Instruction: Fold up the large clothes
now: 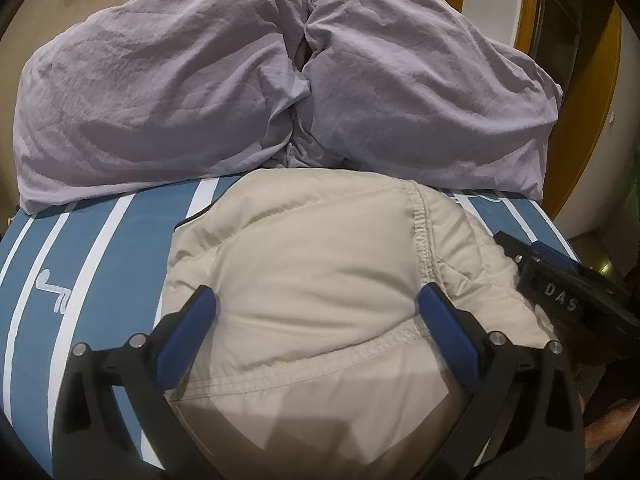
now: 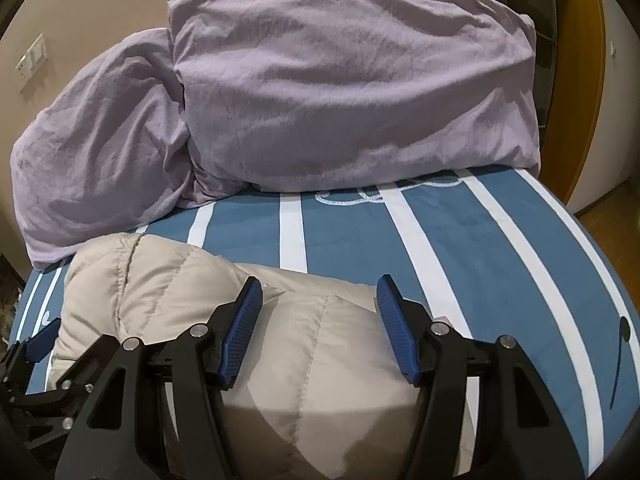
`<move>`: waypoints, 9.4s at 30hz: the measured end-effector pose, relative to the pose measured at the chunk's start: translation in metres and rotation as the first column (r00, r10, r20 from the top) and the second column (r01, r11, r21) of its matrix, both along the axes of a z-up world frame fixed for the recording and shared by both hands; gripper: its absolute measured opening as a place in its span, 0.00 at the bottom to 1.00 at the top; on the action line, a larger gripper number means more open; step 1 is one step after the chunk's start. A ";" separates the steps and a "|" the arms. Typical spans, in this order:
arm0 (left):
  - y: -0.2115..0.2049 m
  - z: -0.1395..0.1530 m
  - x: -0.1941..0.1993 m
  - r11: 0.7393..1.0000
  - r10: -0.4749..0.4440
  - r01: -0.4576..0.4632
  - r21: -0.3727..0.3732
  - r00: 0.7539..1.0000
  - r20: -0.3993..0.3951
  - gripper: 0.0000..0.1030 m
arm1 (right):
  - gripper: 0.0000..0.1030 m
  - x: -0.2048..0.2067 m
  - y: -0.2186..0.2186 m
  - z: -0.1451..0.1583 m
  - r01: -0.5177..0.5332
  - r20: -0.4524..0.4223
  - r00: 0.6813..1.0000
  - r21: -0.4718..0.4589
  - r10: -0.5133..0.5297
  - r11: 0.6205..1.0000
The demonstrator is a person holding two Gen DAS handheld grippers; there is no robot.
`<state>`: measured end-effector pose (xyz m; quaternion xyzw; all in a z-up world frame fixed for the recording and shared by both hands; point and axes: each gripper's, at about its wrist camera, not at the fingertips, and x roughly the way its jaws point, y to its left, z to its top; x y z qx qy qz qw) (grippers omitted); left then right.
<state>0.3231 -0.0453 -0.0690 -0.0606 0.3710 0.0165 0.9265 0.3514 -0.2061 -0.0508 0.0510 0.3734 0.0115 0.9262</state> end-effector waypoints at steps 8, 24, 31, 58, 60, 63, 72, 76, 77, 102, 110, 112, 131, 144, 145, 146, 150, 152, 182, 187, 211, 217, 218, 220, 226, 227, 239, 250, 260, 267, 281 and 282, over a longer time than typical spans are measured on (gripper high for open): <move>-0.004 -0.003 0.002 1.000 -0.005 0.004 0.010 1.000 0.014 0.98 | 0.61 0.004 -0.004 -0.016 0.013 -0.008 1.000 0.029 -0.013 1.000; -0.009 -0.011 0.009 0.999 -0.001 0.000 0.032 1.000 0.019 0.98 | 0.64 0.018 -0.009 -0.034 0.025 -0.058 0.998 0.056 -0.021 0.998; -0.009 -0.013 0.014 0.999 0.001 -0.002 0.039 1.000 0.017 0.98 | 0.65 0.022 -0.009 -0.037 0.032 -0.070 0.997 0.056 -0.028 0.998; 0.001 0.004 -0.002 0.999 -0.028 0.029 0.038 0.999 -0.021 0.98 | 0.76 -0.016 -0.019 -0.002 0.053 -0.051 0.997 0.009 -0.052 0.999; 0.002 0.009 -0.011 0.999 -0.033 0.033 0.040 0.999 -0.022 0.98 | 0.76 -0.029 -0.023 0.005 0.051 -0.034 0.998 0.019 -0.051 0.998; 0.004 0.014 -0.023 0.999 -0.031 0.032 0.035 0.999 -0.015 0.98 | 0.74 -0.043 -0.029 0.011 0.053 -0.016 0.999 0.047 -0.052 0.997; 0.002 0.018 -0.049 0.998 -0.060 0.060 0.011 0.998 -0.018 0.98 | 0.54 -0.079 -0.025 0.015 0.003 0.001 1.000 0.085 -0.003 0.996; 0.001 0.014 -0.048 0.998 -0.063 0.063 -0.002 0.997 -0.037 0.98 | 0.54 -0.079 -0.025 0.007 0.005 -0.028 1.000 0.073 -0.003 0.997; 0.002 0.012 -0.047 0.998 -0.064 0.064 -0.009 0.997 -0.043 0.98 | 0.54 -0.078 -0.024 0.003 0.003 -0.041 0.999 0.068 0.000 0.998; -0.003 -0.003 -0.049 0.996 -0.075 0.076 0.049 0.997 -0.028 0.98 | 0.55 -0.088 -0.023 -0.026 0.022 -0.026 0.999 0.071 -0.020 0.997; -0.004 -0.004 -0.049 0.996 -0.074 0.075 0.047 0.997 -0.031 0.98 | 0.55 -0.088 -0.024 -0.025 0.019 -0.027 0.999 0.071 -0.017 0.997; -0.004 -0.004 -0.049 0.996 -0.074 0.075 0.047 0.997 -0.031 0.98 | 0.55 -0.088 -0.024 -0.025 0.017 -0.027 1.000 0.071 -0.015 0.997; -0.005 -0.007 -0.052 0.996 -0.078 0.079 0.049 0.996 -0.037 0.98 | 0.56 -0.094 -0.029 -0.026 0.029 -0.036 0.999 0.079 -0.027 0.996; 0.017 0.007 -0.064 0.996 -0.067 0.063 -0.063 0.995 -0.078 0.98 | 0.57 -0.093 -0.048 -0.009 -0.016 -0.106 0.994 0.155 0.032 0.988; 0.023 0.008 -0.066 0.995 -0.063 0.056 -0.079 0.995 -0.081 0.98 | 0.58 -0.092 -0.051 -0.007 -0.017 -0.114 0.993 0.164 0.036 0.986; 0.029 0.010 -0.067 0.995 -0.057 0.050 -0.091 0.995 -0.083 0.98 | 0.59 -0.091 -0.054 -0.005 -0.013 -0.119 0.992 0.168 0.033 0.986; 0.057 0.016 -0.067 0.987 -0.034 0.016 -0.162 0.994 -0.105 0.98 | 0.79 -0.081 -0.079 0.006 0.033 -0.143 0.990 0.224 -0.001 0.974; 0.068 0.015 -0.065 0.979 -0.030 0.004 -0.205 0.992 -0.126 0.98 | 0.86 -0.071 -0.088 0.002 0.037 -0.197 0.980 0.284 0.020 0.958; 0.108 -0.043 -0.019 0.769 -0.145 -0.058 -0.636 0.954 -0.263 0.98 | 0.99 -0.016 -0.088 -0.071 0.025 -0.414 0.832 0.694 0.369 0.720; 0.112 -0.046 -0.017 0.743 -0.152 -0.062 -0.666 0.954 -0.258 0.98 | 0.99 -0.014 -0.087 -0.073 0.010 -0.395 0.828 0.720 0.398 0.694; 0.209 -0.001 0.042 0.804 -0.009 -0.108 -0.585 0.981 -0.193 0.74 | 0.66 0.083 0.010 -0.057 -0.132 -0.271 0.823 0.763 0.499 0.632; 0.214 -0.004 0.056 0.873 0.038 -0.129 -0.471 0.979 -0.199 0.81 | 0.78 0.090 0.014 -0.058 -0.123 -0.311 0.837 0.695 0.451 0.708; 0.212 -0.002 0.056 0.889 0.040 -0.122 -0.442 0.981 -0.189 0.82 | 0.79 0.091 0.012 -0.057 -0.122 -0.313 0.840 0.686 0.442 0.718; 0.209 0.004 0.055 0.915 0.049 -0.112 -0.387 0.984 -0.171 0.83 | 0.83 0.090 -0.001 -0.051 -0.117 -0.315 0.853 0.662 0.416 0.740; 0.203 0.022 0.059 0.957 0.112 -0.139 -0.257 0.987 -0.115 0.85 | 0.88 0.092 -0.025 -0.018 -0.124 -0.276 0.911 0.526 0.307 0.841; 0.201 0.026 0.061 0.958 0.123 -0.145 -0.249 0.987 -0.102 0.85 | 0.88 0.093 -0.025 -0.010 -0.129 -0.257 0.923 0.497 0.288 0.858; 0.154 0.043 0.078 0.990 0.133 -0.132 -0.048 0.991 0.024 0.91 | 0.83 0.094 0.066 0.034 -0.252 0.029 0.968 0.107 0.250 0.962; 0.145 0.019 0.079 0.996 0.086 -0.085 -0.032 0.996 0.027 0.98 | 0.83 0.080 0.093 -0.001 -0.290 0.068 0.954 -0.046 0.293 0.956; 0.147 0.005 0.082 0.995 0.079 -0.077 -0.059 0.996 0.037 0.98 | 0.83 0.085 0.094 -0.014 -0.276 0.057 0.959 -0.034 0.278 0.960; 0.146 0.006 0.079 0.996 0.086 -0.085 -0.035 0.996 0.032 0.98 | 0.85 0.085 0.096 -0.010 -0.268 0.027 0.962 -0.071 0.271 0.961; 0.154 0.034 -0.028 0.986 0.105 -0.105 -0.130 0.994 -0.008 0.98 | 0.99 -0.021 0.088 0.030 -0.238 -0.044 0.971 -0.058 0.236 0.969; 0.152 0.036 -0.041 0.986 0.106 -0.106 -0.128 0.994 -0.004 0.98 | 0.99 -0.034 0.086 0.031 -0.242 -0.059 0.969 -0.049 0.239 0.969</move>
